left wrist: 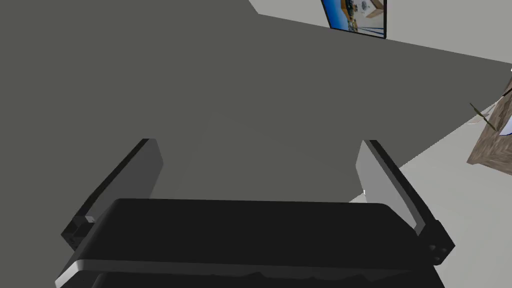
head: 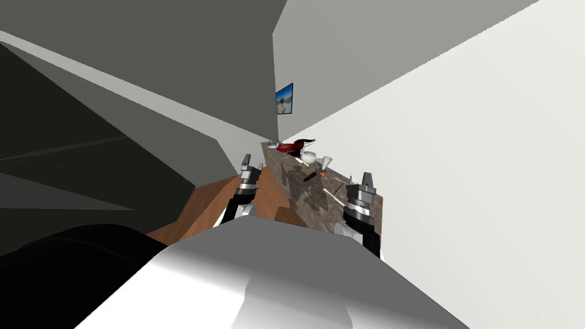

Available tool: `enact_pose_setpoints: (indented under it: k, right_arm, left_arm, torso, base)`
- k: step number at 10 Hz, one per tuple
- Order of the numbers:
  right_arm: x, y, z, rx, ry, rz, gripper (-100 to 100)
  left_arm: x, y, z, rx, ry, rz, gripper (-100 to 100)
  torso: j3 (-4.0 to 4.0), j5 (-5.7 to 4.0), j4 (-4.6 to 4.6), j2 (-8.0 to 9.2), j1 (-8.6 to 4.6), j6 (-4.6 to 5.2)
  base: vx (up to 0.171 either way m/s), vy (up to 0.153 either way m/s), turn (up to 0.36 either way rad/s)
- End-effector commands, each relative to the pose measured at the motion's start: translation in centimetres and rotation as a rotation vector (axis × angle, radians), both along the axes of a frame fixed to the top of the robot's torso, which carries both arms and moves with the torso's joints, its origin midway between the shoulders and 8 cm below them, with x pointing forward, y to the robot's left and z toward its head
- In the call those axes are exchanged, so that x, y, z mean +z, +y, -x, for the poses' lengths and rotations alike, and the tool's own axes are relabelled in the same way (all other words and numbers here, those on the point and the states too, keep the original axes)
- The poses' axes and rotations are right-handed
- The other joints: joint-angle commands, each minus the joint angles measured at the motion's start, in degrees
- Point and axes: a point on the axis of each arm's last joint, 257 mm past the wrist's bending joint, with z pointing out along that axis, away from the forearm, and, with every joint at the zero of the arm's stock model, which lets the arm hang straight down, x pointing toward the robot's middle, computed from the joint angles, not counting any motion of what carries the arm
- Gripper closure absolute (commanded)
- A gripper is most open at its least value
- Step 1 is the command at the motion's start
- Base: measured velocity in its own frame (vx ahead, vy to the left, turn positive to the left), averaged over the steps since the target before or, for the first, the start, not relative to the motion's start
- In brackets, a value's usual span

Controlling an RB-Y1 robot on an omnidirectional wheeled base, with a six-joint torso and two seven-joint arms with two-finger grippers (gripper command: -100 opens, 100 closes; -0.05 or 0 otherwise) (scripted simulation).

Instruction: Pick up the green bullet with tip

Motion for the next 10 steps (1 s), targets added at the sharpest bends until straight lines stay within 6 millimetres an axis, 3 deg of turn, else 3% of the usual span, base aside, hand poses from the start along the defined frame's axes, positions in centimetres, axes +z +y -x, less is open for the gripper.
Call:
enact_pose_setpoints:
  k: [1, 8, 10]
  right_arm:
    - [-0.6, 0.6, -0.4, 0.009, 0.021, 0.068, -100]
    - [-4.0, 2.9, -2.3, 0.031, 0.097, 0.345, -100]
    - [-5.8, 3.9, -3.1, 0.034, 0.120, 0.483, -100]
  left_arm:
    - [0.0, 0.0, 0.0, 0.000, 0.000, 0.000, 0]
    - [0.0, 0.0, 0.0, 0.000, 0.000, 0.000, 0]
    - [0.0, 0.0, 0.0, 0.000, 0.000, 0.000, 0]
  torso:
    - [0.00, 0.00, 0.00, 0.00, 0.00, 0.00]
    - [0.16, 0.03, 0.06, 0.27, 0.13, -0.02]
    - [0.16, 0.04, 0.06, 0.28, 0.18, -0.02]
  base:
    - [-0.051, 0.025, 0.138]
    - [-0.082, 0.050, 0.133]
    - [-0.076, 0.085, 0.203]
